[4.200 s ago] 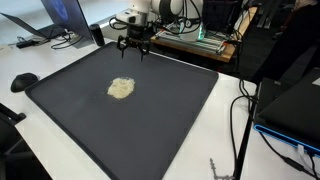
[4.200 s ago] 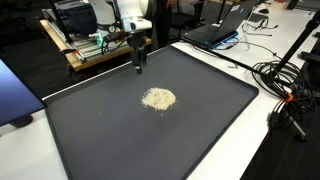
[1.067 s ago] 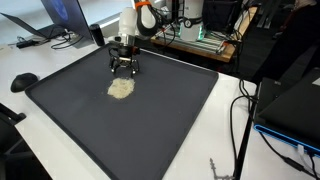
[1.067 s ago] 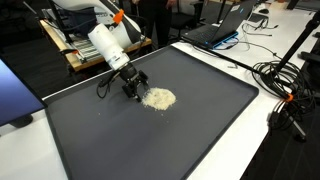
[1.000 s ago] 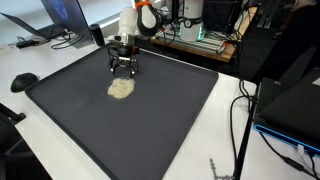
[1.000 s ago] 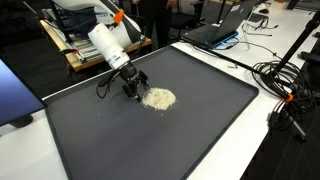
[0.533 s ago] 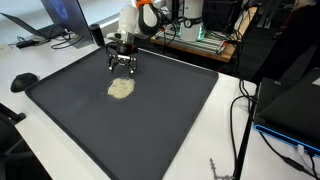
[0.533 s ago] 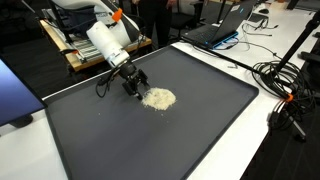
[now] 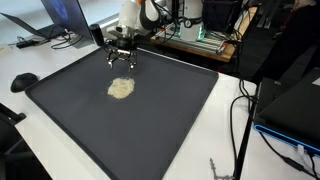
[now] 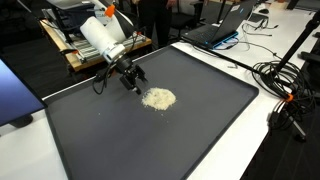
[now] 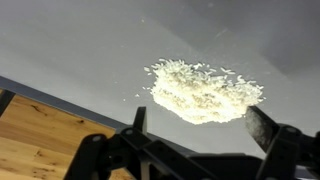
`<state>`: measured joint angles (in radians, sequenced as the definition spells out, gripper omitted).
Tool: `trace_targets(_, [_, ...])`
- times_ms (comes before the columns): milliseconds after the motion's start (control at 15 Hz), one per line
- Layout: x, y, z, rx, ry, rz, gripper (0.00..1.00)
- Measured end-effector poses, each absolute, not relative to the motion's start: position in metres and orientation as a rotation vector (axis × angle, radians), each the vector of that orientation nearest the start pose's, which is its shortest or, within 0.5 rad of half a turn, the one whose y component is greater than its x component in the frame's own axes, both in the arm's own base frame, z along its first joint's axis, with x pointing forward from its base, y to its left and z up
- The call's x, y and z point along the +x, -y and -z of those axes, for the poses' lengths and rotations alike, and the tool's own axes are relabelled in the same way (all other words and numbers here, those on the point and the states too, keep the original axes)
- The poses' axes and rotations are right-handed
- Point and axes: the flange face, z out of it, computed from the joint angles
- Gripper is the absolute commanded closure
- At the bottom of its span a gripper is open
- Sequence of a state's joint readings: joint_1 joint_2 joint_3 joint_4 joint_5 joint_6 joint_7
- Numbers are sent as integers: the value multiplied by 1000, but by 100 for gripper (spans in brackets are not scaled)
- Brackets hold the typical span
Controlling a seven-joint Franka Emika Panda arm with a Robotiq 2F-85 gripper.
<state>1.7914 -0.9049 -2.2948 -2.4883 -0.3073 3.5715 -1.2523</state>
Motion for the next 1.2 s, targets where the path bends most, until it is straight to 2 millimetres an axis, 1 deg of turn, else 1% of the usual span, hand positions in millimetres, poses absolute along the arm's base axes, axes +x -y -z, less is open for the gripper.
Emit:
trace_targets(200, [456, 162, -147, -2696, 998, 1291, 0])
trace_targets(400, [458, 155, -154, -2682, 1022, 1293, 0])
trace_targets(600, [462, 148, -165, -2684, 1048, 1244, 0])
trace_targets(933, [473, 136, -194, -2746, 1053, 1049, 0])
trace_targets(1200, [482, 113, -222, -2798, 1084, 816, 0])
